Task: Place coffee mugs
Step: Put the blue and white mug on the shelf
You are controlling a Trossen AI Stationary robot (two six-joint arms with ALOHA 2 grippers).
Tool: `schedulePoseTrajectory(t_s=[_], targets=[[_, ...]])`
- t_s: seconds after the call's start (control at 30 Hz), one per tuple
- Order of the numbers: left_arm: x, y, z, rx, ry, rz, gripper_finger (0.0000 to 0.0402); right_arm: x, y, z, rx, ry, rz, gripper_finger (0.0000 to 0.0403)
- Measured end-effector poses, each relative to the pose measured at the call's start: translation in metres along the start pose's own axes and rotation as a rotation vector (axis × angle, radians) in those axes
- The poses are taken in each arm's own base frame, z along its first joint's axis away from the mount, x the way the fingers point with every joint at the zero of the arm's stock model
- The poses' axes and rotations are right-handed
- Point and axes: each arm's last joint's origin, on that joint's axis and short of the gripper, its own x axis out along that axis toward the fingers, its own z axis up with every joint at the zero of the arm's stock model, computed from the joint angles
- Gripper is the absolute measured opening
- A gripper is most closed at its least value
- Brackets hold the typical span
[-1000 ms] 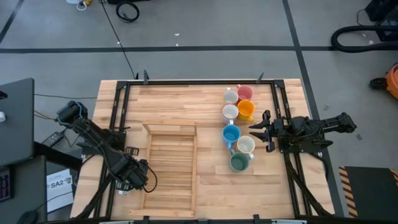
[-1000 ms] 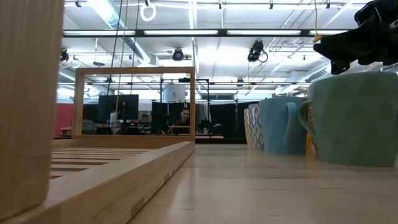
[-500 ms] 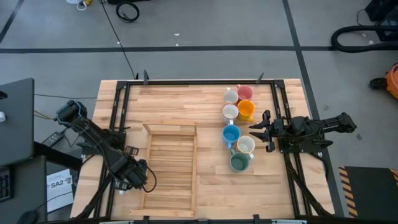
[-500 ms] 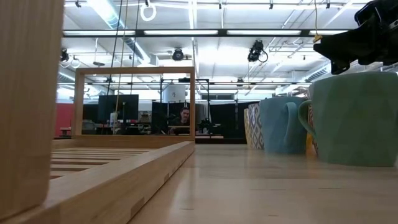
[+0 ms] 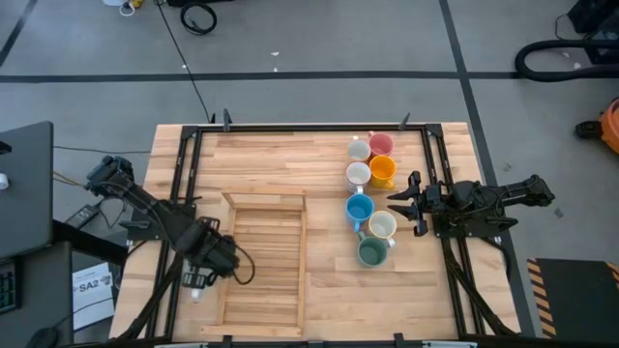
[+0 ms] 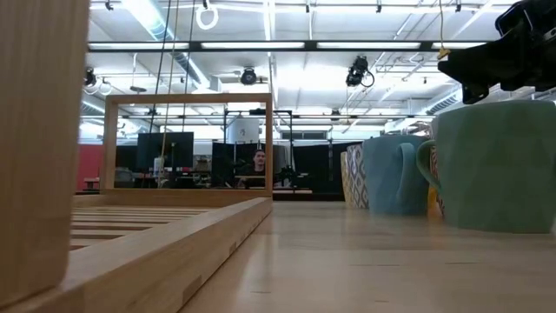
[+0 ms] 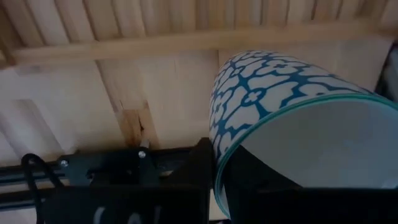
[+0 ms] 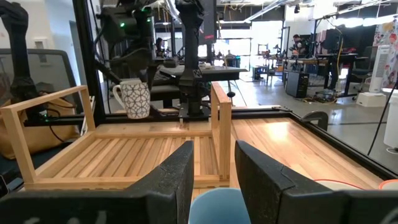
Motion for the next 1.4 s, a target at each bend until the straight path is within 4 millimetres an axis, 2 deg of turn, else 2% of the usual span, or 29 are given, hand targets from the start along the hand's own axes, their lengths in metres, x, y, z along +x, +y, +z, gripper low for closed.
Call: schedulePoseTrajectory(t_s=[0.17, 0.37, 0.53, 0.7, 1.03, 1.4], targets=[[-0.008, 0.022, 0.012, -0.070, -0.028, -0.023, 0.0027, 0.000, 0.000, 0.000, 0.000, 0.000, 0.000, 0.0123], [-0.012, 0.064, 0.028, -0.162, -0.074, -0.050, 0.0027, 0.000, 0.000, 0.000, 0.000, 0.000, 0.000, 0.0123], [-0.015, 0.101, 0.034, -0.383, -0.110, -0.066, 0.0027, 0.000, 0.000, 0.000, 0.000, 0.000, 0.000, 0.0123], [-0.016, 0.124, 0.033, -0.623, -0.110, -0.084, 0.0027, 0.000, 0.000, 0.000, 0.000, 0.000, 0.000, 0.0123], [-0.018, 0.141, 0.035, -0.984, -0.138, -0.119, 0.0027, 0.000, 0.000, 0.000, 0.000, 0.000, 0.000, 0.0123], [-0.018, 0.142, 0.035, -1.196, -0.150, -0.094, 0.0027, 0.000, 0.000, 0.000, 0.000, 0.000, 0.000, 0.0123]])
